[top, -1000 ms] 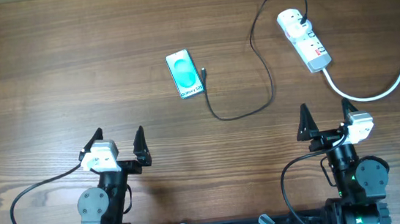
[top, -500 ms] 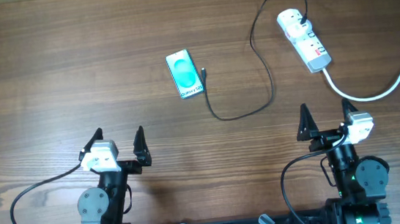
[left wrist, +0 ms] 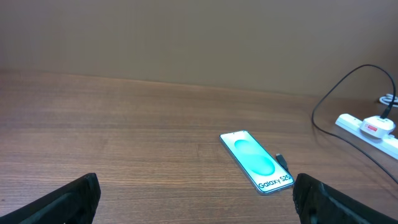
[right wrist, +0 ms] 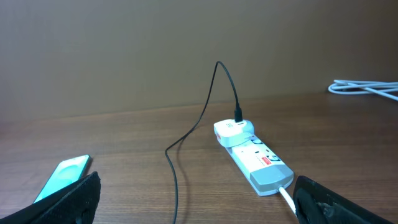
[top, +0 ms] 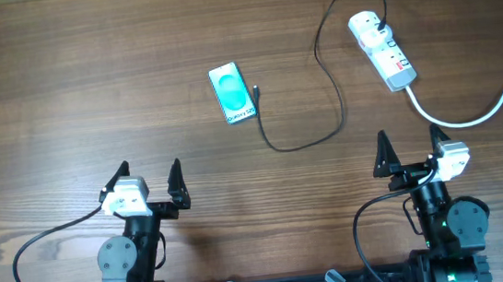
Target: Plug charger to phone and switch on socket
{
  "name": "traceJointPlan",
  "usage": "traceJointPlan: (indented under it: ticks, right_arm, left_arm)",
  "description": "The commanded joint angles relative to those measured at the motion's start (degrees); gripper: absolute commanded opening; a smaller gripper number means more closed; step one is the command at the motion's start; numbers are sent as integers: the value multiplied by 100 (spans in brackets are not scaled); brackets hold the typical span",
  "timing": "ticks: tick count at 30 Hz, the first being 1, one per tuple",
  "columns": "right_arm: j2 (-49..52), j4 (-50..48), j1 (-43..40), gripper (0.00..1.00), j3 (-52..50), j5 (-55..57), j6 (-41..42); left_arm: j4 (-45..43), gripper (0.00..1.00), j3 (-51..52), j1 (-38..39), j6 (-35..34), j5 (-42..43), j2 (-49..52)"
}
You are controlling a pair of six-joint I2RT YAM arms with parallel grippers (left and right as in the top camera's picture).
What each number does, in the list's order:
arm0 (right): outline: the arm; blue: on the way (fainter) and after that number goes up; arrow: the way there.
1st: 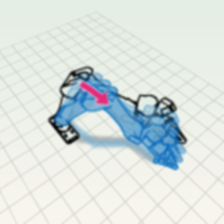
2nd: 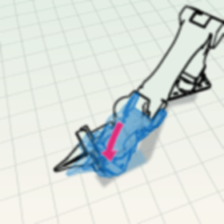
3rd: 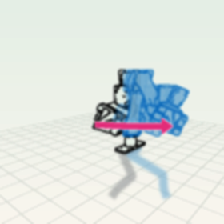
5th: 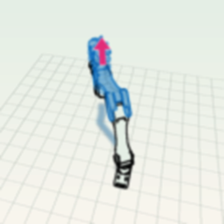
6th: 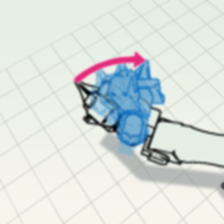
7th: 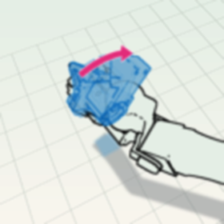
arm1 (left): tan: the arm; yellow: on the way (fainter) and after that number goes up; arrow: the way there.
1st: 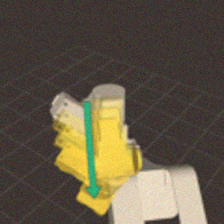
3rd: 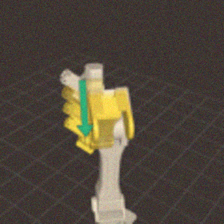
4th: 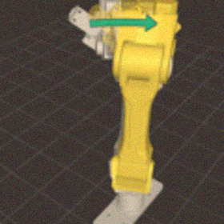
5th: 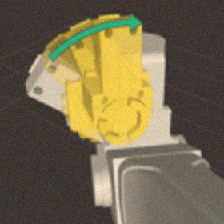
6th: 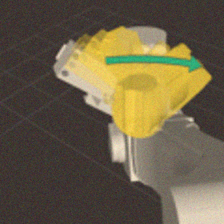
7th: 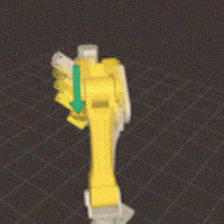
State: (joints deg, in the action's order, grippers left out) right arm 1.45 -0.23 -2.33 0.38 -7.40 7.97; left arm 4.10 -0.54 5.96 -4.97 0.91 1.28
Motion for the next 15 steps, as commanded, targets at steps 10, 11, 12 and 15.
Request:
traceJointPlan:
  ticks: [10,11,12,15]
  right_arm:
    - [28,-11,13,100,-9,122,118]
    - [28,-11,13,100,-9,122,118]
    - [28,-11,11,100,-9,122,116]
    - [28,-11,13,100,-9,122,116]
  left_arm:
    - [22,100,22,26,92,-52,24]
    - [22,100,22,26,92,-52,24]
    - [22,100,22,26,92,-52,24]
    - [22,100,22,26,90,-52,24]
